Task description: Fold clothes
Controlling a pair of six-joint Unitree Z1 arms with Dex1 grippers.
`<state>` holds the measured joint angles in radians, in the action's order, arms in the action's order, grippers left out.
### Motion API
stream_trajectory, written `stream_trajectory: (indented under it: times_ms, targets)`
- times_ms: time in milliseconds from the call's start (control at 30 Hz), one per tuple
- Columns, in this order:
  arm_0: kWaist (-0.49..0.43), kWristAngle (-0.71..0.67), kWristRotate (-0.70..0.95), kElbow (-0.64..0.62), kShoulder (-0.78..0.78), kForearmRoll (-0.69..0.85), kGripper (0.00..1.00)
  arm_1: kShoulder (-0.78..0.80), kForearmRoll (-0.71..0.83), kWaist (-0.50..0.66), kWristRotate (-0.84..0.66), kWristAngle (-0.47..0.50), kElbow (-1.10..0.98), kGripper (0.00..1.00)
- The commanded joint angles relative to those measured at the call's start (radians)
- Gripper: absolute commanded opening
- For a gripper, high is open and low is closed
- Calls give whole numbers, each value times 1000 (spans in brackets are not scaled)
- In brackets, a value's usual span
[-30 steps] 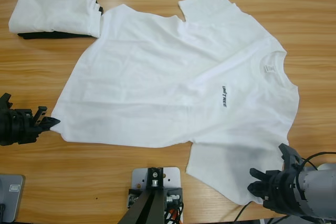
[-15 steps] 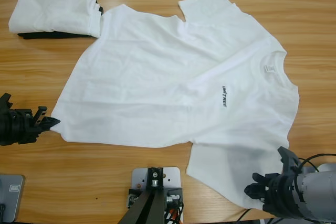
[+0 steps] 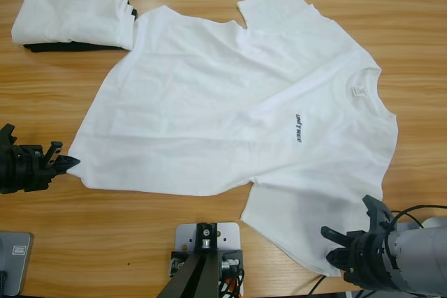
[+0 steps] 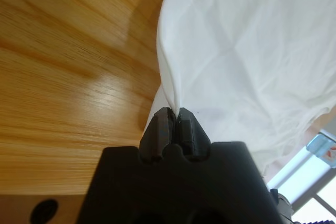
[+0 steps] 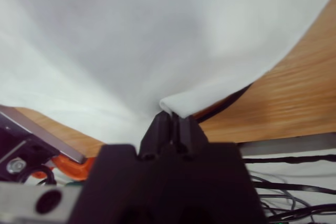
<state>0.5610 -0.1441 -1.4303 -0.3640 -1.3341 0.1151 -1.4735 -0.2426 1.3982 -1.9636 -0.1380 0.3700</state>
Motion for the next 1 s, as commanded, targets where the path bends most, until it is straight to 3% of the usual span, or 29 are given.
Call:
stream_trajectory:
  times_ms: [33,200,433,533,700,867,1000]
  targets:
    - [-3,-17,14,7,-12,-15,0,202,-372,7,91,142,106,0]
    - [-4,-17,14,-27,12,-14,0,280,-435,7,124,206,142,0]
    - [-3,-15,11,-86,4,-14,0,373,-398,7,339,510,167,0]
    - [-3,-12,16,-123,-8,-12,0,380,-377,0,446,582,172,0]
    - [-3,0,75,-182,-61,-12,0,368,-273,-152,718,570,172,0]
    - [-4,9,95,-217,-102,-9,0,251,-98,-412,1014,450,196,0]
    - [-42,9,109,-237,-134,-11,0,151,-52,-595,1191,372,280,0]
